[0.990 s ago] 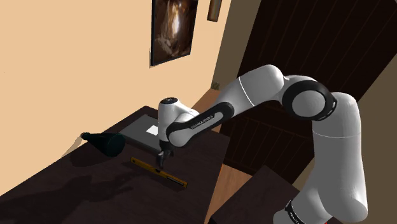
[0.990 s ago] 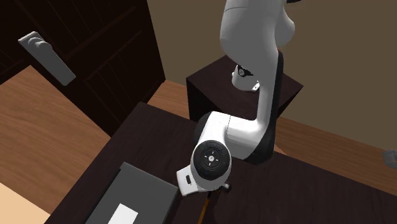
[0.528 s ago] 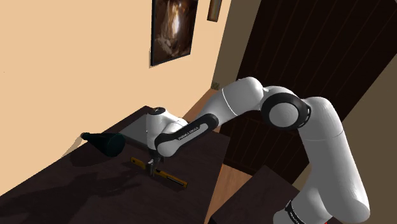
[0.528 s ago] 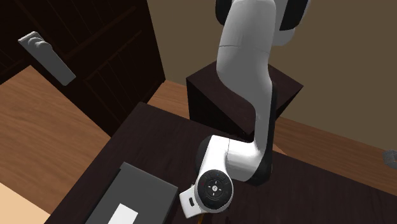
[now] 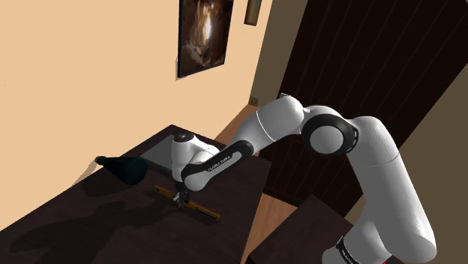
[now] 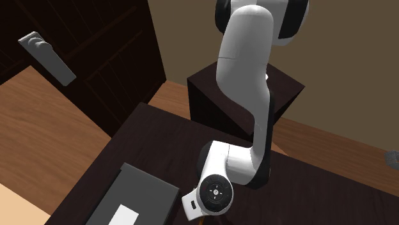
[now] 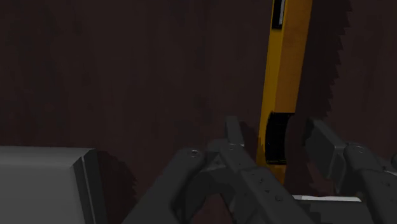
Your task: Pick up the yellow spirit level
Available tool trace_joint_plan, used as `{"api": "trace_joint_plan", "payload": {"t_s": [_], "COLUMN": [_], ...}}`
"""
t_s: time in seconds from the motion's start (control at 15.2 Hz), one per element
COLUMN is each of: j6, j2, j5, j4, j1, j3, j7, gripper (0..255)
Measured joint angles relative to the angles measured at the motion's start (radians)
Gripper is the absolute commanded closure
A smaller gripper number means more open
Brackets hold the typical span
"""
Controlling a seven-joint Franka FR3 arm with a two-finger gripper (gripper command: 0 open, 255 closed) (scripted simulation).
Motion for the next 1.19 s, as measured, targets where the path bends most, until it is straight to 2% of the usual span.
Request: {"api": "trace_joint_plan", "payload": {"t_s": [0.59,1.19], "j6": [-0.003,-0.071], "j2": [-0.005,-0.085], "j5": [0.001,0.016], "j4": [-0.001,-0.02], "j1": [-0.001,-0.012], "j3": [0.0,0.014], "j7": [0.0,-0.008], "gripper": [255,255]}}
